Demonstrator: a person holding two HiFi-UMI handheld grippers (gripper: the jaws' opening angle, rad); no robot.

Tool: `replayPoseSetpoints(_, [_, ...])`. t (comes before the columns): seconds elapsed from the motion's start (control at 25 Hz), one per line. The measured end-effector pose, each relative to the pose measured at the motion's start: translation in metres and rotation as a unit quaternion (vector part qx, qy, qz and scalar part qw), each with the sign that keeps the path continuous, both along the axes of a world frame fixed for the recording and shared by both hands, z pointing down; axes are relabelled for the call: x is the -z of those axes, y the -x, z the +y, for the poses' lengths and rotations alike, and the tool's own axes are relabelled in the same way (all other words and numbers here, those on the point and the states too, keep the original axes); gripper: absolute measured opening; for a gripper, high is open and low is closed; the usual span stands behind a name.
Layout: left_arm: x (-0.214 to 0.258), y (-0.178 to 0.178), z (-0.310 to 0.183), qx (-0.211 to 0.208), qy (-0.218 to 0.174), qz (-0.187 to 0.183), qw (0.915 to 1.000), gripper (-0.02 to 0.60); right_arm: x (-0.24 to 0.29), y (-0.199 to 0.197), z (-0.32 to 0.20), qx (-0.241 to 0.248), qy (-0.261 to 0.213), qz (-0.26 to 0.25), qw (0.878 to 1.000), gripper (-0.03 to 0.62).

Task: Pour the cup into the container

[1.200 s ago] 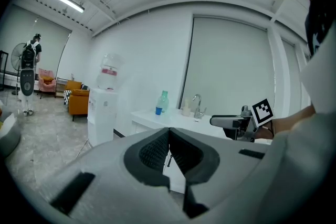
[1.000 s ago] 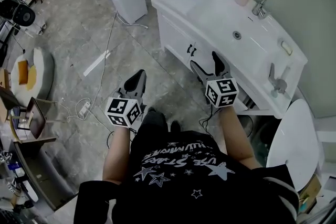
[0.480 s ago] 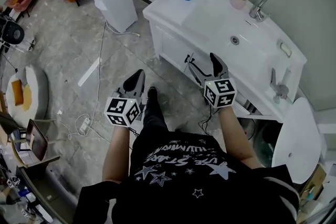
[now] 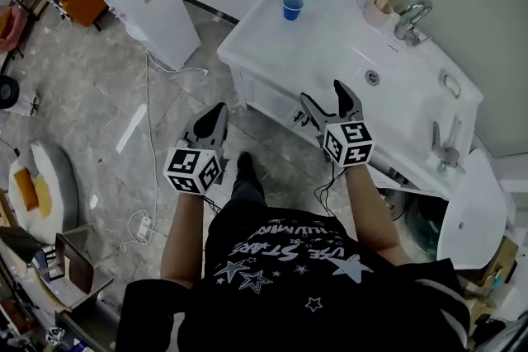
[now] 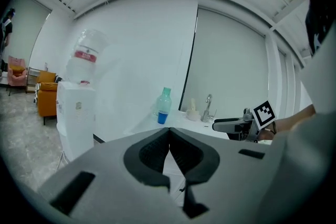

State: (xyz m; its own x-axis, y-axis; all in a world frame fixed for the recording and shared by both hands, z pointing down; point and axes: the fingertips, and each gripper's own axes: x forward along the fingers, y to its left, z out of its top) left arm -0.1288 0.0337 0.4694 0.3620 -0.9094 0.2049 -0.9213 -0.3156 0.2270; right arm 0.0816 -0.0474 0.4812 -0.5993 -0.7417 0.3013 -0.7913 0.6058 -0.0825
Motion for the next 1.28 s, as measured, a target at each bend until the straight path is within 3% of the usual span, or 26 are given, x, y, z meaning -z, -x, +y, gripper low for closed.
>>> replayPoseSetpoints(0.48, [0.011, 0.045, -0.108, -0.072, -0.004, 0.007, 0.9974, 0.012, 0.008, 0.038, -0.093, -0.072, 0.002, 0.020, 0.997, 0.356])
replayPoseSetpoints(0.76, [0.015, 0.051, -0.150, -0.108, -0.008, 0.015, 0.9940, 0.011, 0.007, 0.052, -0.128, -0.098, 0.003, 0.035, 0.995, 0.354])
replayPoseSetpoints(1.28, [0.015, 0.044, -0.203, -0.090, -0.003, -0.004, 0.9959, 0.012, -0.011, 0.041, -0.199, -0.083, 0.007, 0.040, 0.996, 0.351])
